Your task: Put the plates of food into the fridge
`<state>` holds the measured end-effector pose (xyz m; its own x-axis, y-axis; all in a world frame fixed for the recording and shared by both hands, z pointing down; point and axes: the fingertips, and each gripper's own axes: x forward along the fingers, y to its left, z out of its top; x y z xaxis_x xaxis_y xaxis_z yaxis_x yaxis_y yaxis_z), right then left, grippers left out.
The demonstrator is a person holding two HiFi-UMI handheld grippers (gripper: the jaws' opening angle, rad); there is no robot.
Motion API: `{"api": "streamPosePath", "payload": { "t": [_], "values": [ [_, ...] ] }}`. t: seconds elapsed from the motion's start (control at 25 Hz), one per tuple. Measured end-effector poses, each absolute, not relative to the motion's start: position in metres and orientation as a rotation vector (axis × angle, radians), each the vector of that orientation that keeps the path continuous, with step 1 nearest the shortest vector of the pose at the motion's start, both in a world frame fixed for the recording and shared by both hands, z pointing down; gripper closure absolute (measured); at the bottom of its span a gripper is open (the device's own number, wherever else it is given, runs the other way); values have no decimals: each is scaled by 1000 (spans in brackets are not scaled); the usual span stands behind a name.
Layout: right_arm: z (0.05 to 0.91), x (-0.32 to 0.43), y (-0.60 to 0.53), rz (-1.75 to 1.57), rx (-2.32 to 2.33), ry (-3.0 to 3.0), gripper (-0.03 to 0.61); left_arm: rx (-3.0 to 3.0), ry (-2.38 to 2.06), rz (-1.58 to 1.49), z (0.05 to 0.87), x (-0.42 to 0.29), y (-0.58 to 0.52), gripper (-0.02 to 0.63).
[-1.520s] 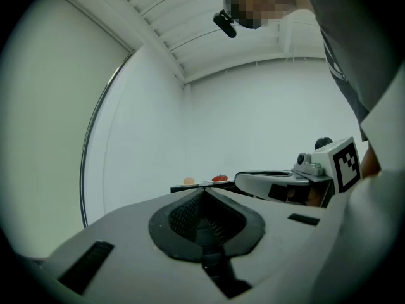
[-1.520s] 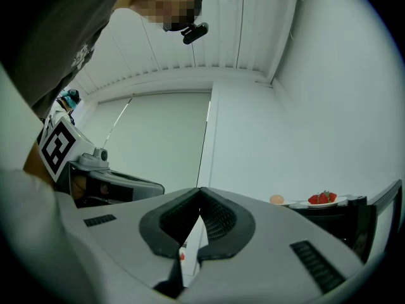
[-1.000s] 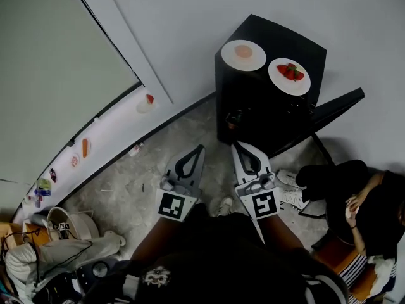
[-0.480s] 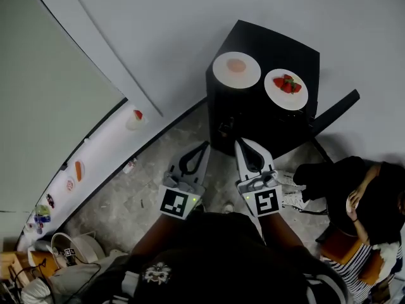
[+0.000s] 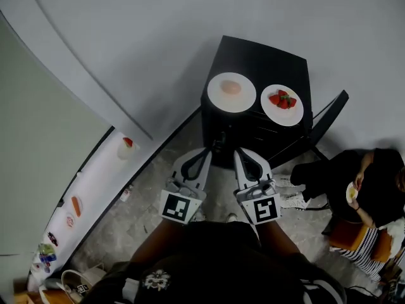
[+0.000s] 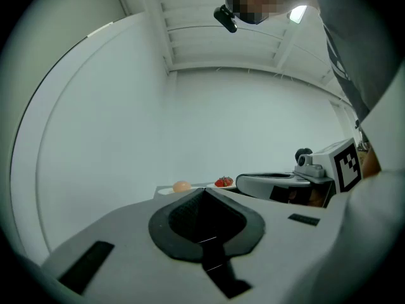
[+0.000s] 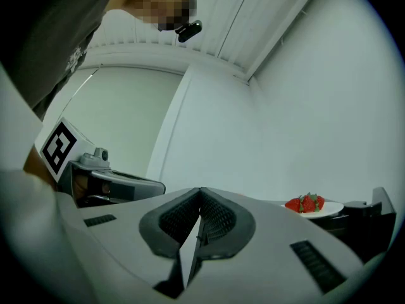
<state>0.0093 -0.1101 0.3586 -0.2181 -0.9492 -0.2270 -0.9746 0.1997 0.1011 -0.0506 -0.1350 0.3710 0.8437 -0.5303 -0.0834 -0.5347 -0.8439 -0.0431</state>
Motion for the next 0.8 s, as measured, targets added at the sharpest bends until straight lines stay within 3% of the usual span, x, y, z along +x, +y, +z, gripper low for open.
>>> {"api": "streamPosePath", "payload": {
  "t": [0.4,0.8],
  "values": [
    [371,42,-108,217,-2143,2154,555,-3038,658,128,374,-32,-160,592],
    [387,95,-101,-81,-2090,2040,554,-3047,600,85,383,-2,-160,592]
  ]
}}
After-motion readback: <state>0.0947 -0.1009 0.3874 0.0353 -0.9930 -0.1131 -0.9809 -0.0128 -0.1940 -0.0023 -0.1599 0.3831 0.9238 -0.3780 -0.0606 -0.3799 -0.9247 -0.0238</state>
